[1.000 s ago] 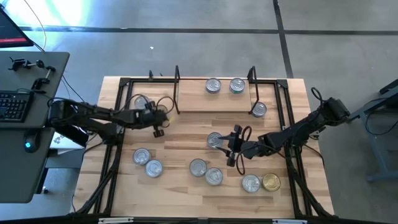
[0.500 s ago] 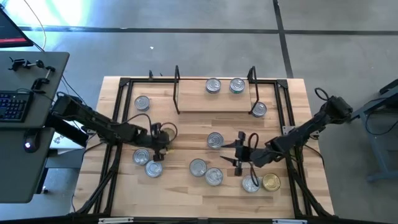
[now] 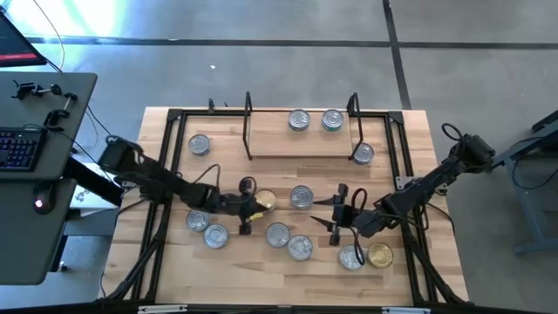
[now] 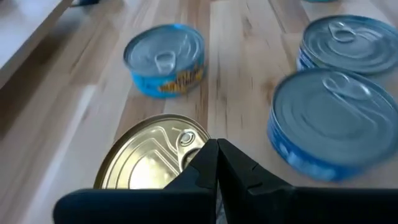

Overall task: Stack canned seafood by type on shelf
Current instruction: Put the green tuna can on the shelf

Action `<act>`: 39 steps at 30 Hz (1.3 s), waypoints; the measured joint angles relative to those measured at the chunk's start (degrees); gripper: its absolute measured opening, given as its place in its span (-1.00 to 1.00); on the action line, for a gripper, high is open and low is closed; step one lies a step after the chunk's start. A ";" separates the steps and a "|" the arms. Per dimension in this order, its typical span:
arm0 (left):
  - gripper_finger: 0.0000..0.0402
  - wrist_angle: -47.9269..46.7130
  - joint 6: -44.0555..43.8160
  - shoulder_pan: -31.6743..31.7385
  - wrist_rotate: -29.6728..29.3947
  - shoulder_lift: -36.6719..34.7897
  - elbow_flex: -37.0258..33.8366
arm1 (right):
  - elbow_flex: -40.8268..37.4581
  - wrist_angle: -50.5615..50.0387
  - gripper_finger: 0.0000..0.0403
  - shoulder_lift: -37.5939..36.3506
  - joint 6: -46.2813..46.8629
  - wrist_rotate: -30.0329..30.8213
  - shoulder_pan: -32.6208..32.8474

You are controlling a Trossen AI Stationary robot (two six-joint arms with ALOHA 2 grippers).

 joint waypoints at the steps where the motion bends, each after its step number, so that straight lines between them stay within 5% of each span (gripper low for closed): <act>1: -0.99 0.10 0.50 0.25 0.49 1.29 1.20 | 0.00 0.02 -0.04 0.00 0.00 0.00 0.00; 8: -1.00 -1.69 5.36 1.40 3.48 9.80 9.02 | 0.00 0.02 -0.04 0.00 0.15 -0.02 0.00; 16: -1.00 -10.22 6.28 2.01 4.45 10.89 15.32 | 0.00 -0.69 -0.04 0.02 4.28 -0.78 -2.21; 23: -1.00 -10.14 8.82 2.53 4.27 8.99 17.09 | 0.00 -0.33 -0.04 5.09 -5.73 -18.02 -7.91; 30: -1.00 -16.67 8.78 3.03 4.29 5.79 17.33 | 0.04 3.74 -0.04 11.91 -25.01 -24.37 -12.57; 39: -0.65 -23.07 15.35 3.60 11.37 6.19 17.23 | 3.51 3.54 -0.04 13.79 -22.13 -29.73 -15.98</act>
